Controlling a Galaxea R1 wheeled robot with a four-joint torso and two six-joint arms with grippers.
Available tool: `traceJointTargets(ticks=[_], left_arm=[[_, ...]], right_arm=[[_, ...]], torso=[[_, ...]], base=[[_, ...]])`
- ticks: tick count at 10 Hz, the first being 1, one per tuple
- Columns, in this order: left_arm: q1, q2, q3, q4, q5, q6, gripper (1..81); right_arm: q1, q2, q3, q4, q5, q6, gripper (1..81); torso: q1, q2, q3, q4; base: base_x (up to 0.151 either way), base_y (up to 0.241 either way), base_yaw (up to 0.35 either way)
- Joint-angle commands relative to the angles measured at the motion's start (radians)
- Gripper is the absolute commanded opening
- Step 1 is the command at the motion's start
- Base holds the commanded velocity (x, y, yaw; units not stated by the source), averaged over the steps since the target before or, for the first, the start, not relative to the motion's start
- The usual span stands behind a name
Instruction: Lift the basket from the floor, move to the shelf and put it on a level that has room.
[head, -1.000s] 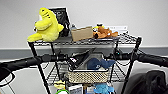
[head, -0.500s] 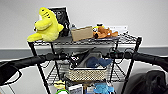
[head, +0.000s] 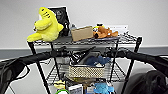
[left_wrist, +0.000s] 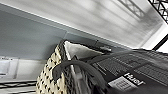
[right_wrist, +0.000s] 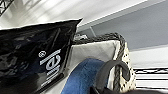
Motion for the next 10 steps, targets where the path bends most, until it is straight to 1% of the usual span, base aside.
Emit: traceJointTargets(ticks=[1, 2, 4, 6, 8, 10], left_arm=[[-0.238, 0.078, -0.127, 0.064, -0.021, 0.008, 1.0], [-0.241, 0.098, -0.159, 0.073, -0.02, 0.008, 1.0], [-0.243, 0.133, -0.219, 0.102, 0.002, 0.008, 1.0], [-0.24, 0.136, -0.247, 0.105, 0.002, 0.008, 1.0], [-0.229, 0.135, -0.249, 0.125, 0.028, 0.01, 1.0], [-0.224, 0.131, -0.246, 0.128, 0.029, 0.01, 1.0]], right_arm=[[0.236, 0.086, -0.12, -0.056, 0.035, -0.005, 1.0], [0.238, 0.107, -0.166, -0.076, 0.033, -0.003, 1.0], [0.244, 0.141, -0.24, -0.095, 0.033, -0.005, 1.0], [0.241, 0.172, -0.298, -0.122, -0.005, -0.005, 1.0], [0.232, 0.178, -0.306, -0.124, -0.008, -0.006, 1.0], [0.232, 0.179, -0.301, -0.124, -0.008, -0.008, 1.0]], torso=[[0.0, 0.0, 0.0, 0.0], [0.0, 0.0, 0.0, 0.0], [0.0, 0.0, 0.0, 0.0], [0.0, 0.0, 0.0, 0.0], [0.0, 0.0, 0.0, 0.0], [0.0, 0.0, 0.0, 0.0]], base=[[0.0, 0.0, 0.0], [0.0, 0.0, 0.0], [0.0, 0.0, 0.0], [0.0, 0.0, 0.0], [0.0, 0.0, 0.0], [0.0, 0.0, 0.0]])
